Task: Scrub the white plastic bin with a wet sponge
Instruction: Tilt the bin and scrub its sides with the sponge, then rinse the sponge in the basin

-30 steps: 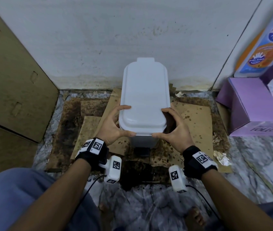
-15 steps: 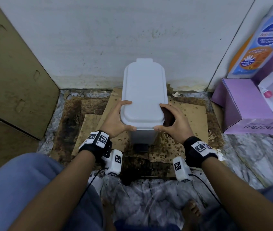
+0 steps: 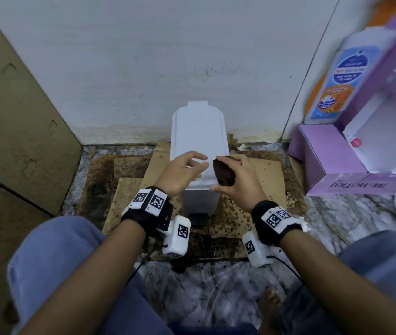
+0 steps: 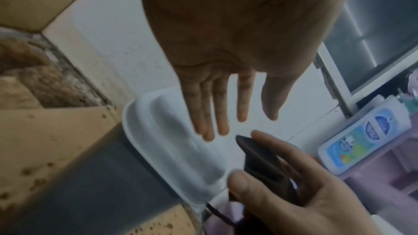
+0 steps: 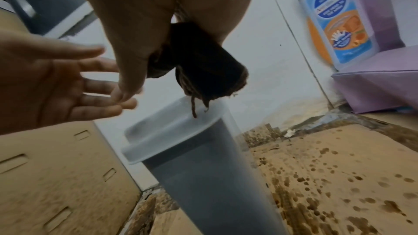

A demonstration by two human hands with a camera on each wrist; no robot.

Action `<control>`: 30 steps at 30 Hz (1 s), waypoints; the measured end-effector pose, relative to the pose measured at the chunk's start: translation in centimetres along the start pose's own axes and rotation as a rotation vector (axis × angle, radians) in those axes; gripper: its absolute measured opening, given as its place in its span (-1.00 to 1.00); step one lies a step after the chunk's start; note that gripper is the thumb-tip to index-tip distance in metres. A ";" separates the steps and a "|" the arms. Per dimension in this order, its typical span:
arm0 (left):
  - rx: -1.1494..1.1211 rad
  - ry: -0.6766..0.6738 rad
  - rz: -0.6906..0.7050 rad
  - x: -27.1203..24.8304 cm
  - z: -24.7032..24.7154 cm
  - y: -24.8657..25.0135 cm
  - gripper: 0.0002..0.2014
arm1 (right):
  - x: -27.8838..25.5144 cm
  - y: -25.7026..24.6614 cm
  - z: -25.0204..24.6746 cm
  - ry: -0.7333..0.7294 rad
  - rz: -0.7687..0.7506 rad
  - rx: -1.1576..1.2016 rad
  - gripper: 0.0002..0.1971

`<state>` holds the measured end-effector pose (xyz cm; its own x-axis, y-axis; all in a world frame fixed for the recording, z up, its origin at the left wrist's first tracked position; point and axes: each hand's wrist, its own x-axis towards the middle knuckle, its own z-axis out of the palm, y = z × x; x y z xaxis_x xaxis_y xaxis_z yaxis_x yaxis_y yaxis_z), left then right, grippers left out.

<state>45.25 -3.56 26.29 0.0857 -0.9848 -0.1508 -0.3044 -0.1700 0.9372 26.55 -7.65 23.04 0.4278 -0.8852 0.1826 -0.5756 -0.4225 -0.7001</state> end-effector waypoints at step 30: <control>-0.110 -0.370 0.296 0.6 12.9 10.1 -0.65 | -11.0 3.9 -16.4 0.228 0.168 0.579 -0.74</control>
<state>29.95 -6.32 31.58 -0.3387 -0.9398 0.0445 -0.1604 0.1043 0.9815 8.20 -2.70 29.63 0.1691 -0.9763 0.1352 -0.1253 -0.1573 -0.9796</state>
